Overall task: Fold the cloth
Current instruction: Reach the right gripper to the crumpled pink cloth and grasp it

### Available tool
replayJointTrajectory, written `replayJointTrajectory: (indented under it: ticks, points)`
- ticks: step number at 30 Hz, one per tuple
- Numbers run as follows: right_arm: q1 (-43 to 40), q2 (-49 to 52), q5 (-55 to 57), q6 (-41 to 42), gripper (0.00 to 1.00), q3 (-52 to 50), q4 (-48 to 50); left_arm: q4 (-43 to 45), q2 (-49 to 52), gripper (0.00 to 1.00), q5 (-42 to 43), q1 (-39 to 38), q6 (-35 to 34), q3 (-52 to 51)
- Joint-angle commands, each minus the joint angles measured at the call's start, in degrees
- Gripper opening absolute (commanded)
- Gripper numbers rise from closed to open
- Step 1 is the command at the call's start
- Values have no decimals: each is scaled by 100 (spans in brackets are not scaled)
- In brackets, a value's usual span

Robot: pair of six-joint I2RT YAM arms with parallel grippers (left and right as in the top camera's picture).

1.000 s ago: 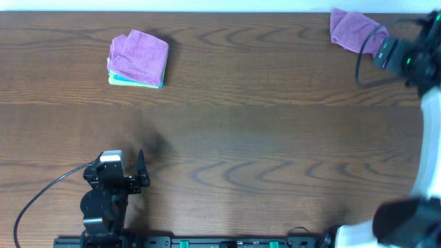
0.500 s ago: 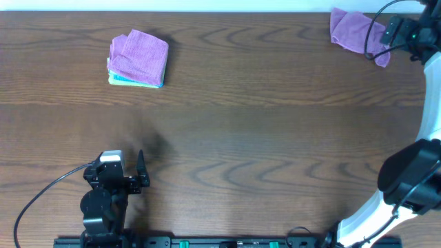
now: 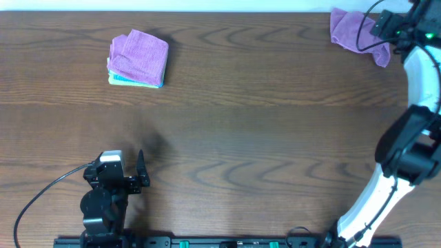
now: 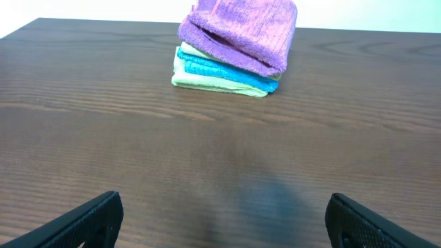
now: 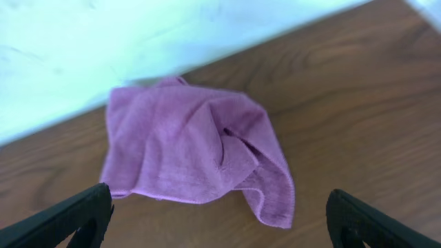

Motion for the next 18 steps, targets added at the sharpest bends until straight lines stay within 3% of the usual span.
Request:
replayJointTrajectory:
  ticks: [1,13,18]
  points:
    - [-33,273,-151,328,99,63,219,-68,-33,95,-39,-13,76,-109]
    - [-26,1215,-302,614,99,66,752,-68,-33,95,-39,-13,76,-109]
    - [-26,1333,-302,616,92,66,872,-68,-33,95,-39,-13,76,-109]
